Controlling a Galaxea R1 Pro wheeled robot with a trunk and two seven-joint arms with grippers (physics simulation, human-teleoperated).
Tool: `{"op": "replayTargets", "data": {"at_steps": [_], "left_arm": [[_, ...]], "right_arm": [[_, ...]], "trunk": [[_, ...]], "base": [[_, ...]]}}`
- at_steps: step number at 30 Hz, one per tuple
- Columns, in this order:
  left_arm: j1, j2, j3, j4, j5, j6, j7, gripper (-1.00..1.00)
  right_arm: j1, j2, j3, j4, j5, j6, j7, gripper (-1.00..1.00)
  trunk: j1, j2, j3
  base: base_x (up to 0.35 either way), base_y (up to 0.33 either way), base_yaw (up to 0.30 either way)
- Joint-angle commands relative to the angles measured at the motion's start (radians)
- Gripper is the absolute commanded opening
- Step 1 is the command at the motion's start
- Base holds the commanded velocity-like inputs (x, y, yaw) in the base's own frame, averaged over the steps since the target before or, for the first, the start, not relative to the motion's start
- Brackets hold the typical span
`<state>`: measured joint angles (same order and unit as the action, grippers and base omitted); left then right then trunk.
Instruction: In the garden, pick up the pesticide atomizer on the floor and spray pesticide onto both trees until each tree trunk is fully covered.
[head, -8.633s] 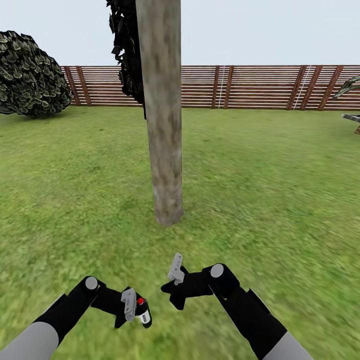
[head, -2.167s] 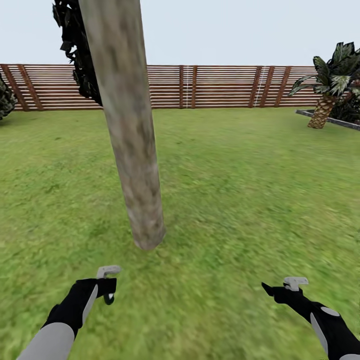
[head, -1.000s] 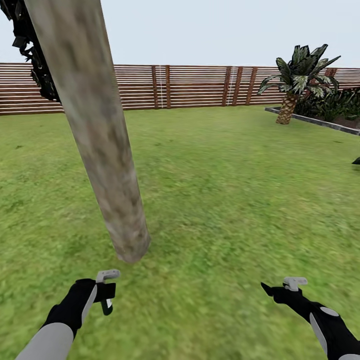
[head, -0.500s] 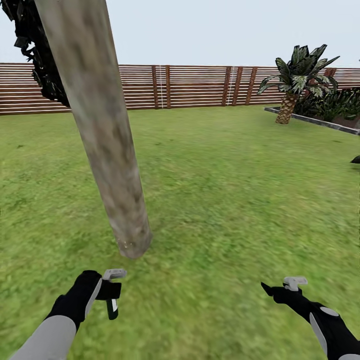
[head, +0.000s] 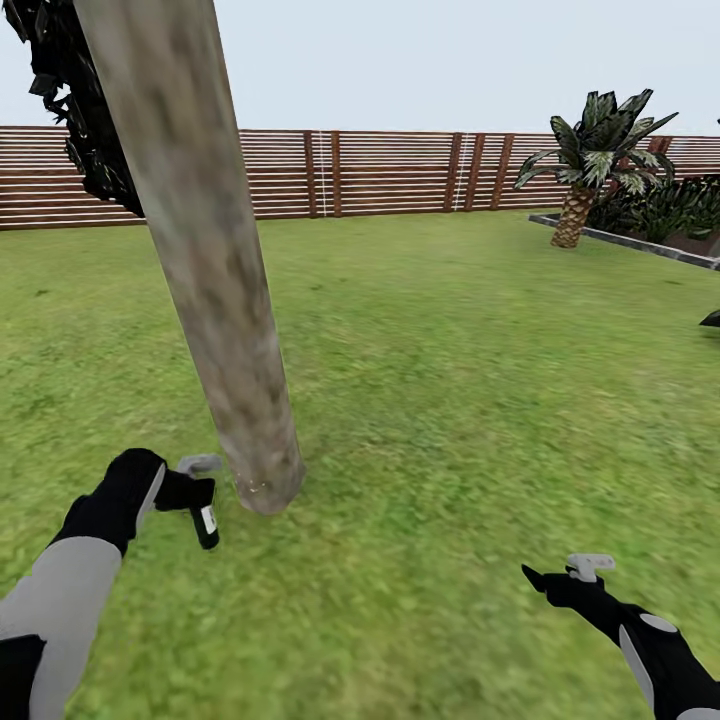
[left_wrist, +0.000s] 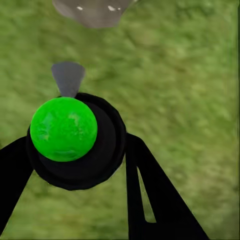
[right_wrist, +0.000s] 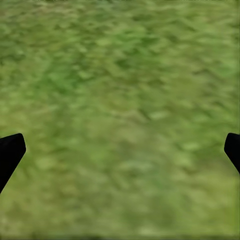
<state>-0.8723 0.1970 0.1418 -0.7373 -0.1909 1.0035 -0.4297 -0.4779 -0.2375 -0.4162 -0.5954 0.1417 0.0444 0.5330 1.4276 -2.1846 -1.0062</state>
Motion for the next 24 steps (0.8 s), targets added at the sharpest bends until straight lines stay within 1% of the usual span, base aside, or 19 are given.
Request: {"op": "replayTargets", "data": {"at_steps": [1,3,5,6,7,10,11,12,13,15,17,20,22,24], "left_arm": [[-0.029,0.004,0.002,-0.001,-0.028,0.008,-0.014,-1.0],[-0.069,0.005,0.002,0.0,-0.047,0.01,-0.017,-1.0],[-0.103,0.005,0.002,0.006,-0.054,0.011,-0.018,-1.0],[-0.116,0.006,-0.012,0.008,-0.057,0.012,-0.018,-1.0],[-0.117,0.006,-0.051,0.01,-0.058,0.012,-0.018,-1.0],[-0.109,0.006,-0.116,0.015,-0.058,0.011,-0.018,-1.0],[-0.085,0.005,-0.132,0.018,-0.058,0.011,-0.018,-1.0],[-0.058,0.003,-0.137,0.017,-0.056,0.01,-0.019,-1.0],[-0.043,0.003,-0.138,0.017,-0.054,0.01,-0.019,-1.0],[-0.018,0.003,-0.134,0.017,-0.051,0.009,-0.02,-1.0],[-0.008,0.004,-0.13,0.018,-0.05,0.009,-0.02,-1.0],[-0.008,0.005,-0.127,0.007,-0.048,0.01,-0.021,-1.0],[-0.028,0.006,-0.125,0.001,-0.047,0.012,-0.026,-1.0],[-0.061,0.007,-0.123,0.001,-0.047,0.012,-0.027,-1.0]], "right_arm": [[-0.001,0.0,-0.007,-0.002,0.009,0.005,0.009,1.0],[-0.001,0.0,-0.007,-0.003,0.009,0.005,0.009,1.0],[-0.001,0.0,-0.007,-0.003,0.009,0.005,0.009,1.0],[-0.001,0.0,-0.007,-0.003,0.009,0.005,0.009,1.0],[-0.001,0.0,-0.007,-0.003,0.01,0.005,0.009,1.0],[-0.001,0.0,-0.007,-0.003,0.01,0.005,0.009,1.0],[-0.001,0.0,-0.007,-0.002,0.01,0.005,0.009,1.0],[-0.001,0.0,-0.007,-0.002,0.01,0.005,0.009,1.0],[-0.001,0.001,-0.007,-0.002,0.01,0.005,0.009,1.0],[-0.001,0.001,-0.006,-0.001,0.01,0.005,0.009,1.0],[-0.001,0.001,-0.006,-0.001,0.01,0.005,0.009,1.0],[-0.001,0.001,-0.006,-0.001,0.01,0.005,0.009,1.0],[-0.001,0.001,-0.006,-0.001,0.01,0.005,0.009,1.0],[-0.001,0.001,-0.006,-0.001,0.01,0.005,0.009,1.0]], "trunk": [[0.0,0.0,-0.001],[0.0,0.0,-0.001],[0.0,0.0,-0.001],[0.0,0.0,-0.001],[0.0,0.0,-0.001],[0.0,0.0,-0.001],[0.0,0.0,-0.001],[0.0,0.0,-0.001],[0.0,0.0,-0.001],[0.0,0.0,-0.001],[0.0,0.0,-0.001],[0.0,0.0,-0.001],[0.0,0.0,-0.001],[0.0,0.0,-0.001]], "base": [[0.0,0.0,0.0],[0.0,0.0,0.0],[0.0,0.0,0.0],[0.0,0.0,0.0],[0.0,0.0,0.0],[0.0,0.0,0.0],[0.0,0.0,0.0],[-0.074,0.0,0.0],[-0.198,0.0,0.0],[-0.278,0.0,0.0],[-0.229,0.0,0.0],[-0.048,0.0,0.0],[-0.004,0.0,0.0],[-0.002,0.0,0.0]]}}
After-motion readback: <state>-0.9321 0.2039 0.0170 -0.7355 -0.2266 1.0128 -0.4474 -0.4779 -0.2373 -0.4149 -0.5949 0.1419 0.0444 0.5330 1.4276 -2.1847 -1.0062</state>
